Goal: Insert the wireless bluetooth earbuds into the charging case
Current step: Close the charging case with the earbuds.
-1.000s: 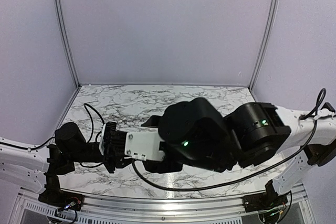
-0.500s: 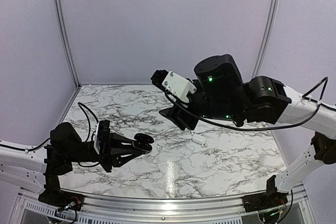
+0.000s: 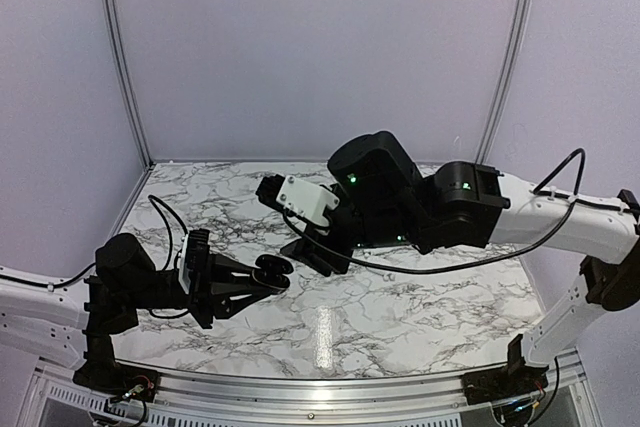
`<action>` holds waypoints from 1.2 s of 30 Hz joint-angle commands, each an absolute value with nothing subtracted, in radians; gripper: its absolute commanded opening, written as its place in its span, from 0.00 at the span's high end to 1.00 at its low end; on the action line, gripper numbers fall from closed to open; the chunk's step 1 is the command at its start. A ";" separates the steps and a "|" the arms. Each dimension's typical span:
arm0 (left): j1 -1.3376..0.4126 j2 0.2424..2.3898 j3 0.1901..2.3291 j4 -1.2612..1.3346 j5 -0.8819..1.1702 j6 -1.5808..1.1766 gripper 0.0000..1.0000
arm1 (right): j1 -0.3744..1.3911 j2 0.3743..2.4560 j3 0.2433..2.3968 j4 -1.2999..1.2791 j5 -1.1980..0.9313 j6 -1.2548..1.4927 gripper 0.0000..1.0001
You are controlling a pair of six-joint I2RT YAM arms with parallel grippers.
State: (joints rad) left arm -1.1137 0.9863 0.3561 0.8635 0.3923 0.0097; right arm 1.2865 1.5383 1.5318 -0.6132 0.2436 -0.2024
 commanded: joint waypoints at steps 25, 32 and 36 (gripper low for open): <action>-0.901 1.109 0.393 0.833 0.140 -0.395 1.00 | 1.201 1.330 1.360 -0.469 0.138 -0.118 0.29; -0.771 1.266 0.487 0.667 0.134 -0.521 1.00 | 1.081 1.254 1.233 -0.377 0.064 -0.044 0.27; -0.728 1.385 0.541 0.648 0.169 -0.582 1.00 | 1.012 1.211 1.163 -0.332 0.029 -0.006 0.26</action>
State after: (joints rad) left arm -0.7597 1.3006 0.4793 0.7029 0.1482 -0.4877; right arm 1.0706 1.2530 1.2095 -0.4103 0.0761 -0.0708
